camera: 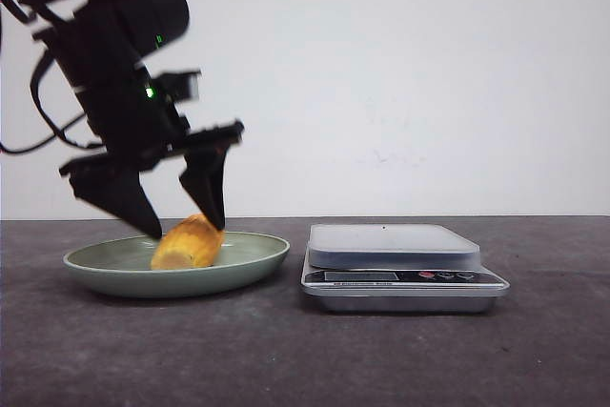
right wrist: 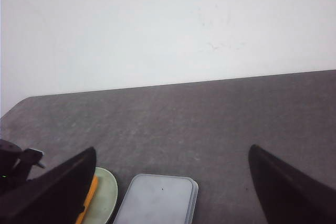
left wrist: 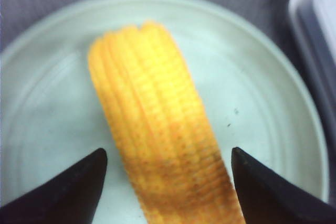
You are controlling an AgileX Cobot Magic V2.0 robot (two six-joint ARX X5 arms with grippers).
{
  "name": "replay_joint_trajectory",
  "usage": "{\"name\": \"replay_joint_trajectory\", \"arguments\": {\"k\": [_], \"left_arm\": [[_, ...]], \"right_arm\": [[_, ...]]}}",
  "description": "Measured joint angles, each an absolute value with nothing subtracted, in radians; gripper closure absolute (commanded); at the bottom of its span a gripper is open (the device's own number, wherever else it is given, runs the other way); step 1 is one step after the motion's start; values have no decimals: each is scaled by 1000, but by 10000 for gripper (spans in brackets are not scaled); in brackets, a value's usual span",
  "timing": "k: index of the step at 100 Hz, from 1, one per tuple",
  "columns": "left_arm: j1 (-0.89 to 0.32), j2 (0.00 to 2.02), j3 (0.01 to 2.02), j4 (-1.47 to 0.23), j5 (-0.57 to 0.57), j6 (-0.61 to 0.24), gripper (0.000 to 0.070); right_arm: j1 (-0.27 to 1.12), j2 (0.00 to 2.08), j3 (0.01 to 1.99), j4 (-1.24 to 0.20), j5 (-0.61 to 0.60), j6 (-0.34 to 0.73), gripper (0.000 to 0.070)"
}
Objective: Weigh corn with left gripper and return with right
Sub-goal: 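Lower the left gripper onto the yellow corn cob and grasp it, then carry the corn with the left gripper over the scale and lower it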
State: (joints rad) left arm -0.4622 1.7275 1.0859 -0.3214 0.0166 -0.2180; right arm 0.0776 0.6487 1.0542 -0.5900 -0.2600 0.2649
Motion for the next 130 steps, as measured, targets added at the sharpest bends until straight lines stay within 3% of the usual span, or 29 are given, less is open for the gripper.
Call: {"name": "replay_joint_trajectory", "arguments": {"k": [5,8,16,20,41,56,76,96,130], "left_arm": [[-468,1742,1086,-323,2,-222,283],[-471,1747,1086,-323,-3,-224,331],[-479,1755,1086,-326,-5,-224,606],[-484,1755,1086,-326,-6,-225,700],[-502,1734,1086,-326,-31,-228,690],[-522,1597,1089,-335,-28,-241,690],[-661,1526,1222,-375,-86,-287,689],[-809,1656,1435,-378,-125,-369,689],[-838,1969,1624,-442,-159,-521,689]], "right_arm": [[78,649,1054,-596,-260,265,115],[78,649,1054,-599,-260,265,124],[78,649,1054,-606,-260,263,155],[78,649,1054,-610,-260,262,156],[78,649,1054,-624,-259,257,156],[78,649,1054,-637,-259,253,156],[78,649,1054,-639,-259,250,156],[78,649,1054,-639,-260,250,156],[78,649,1054,-662,-260,249,156]]}}
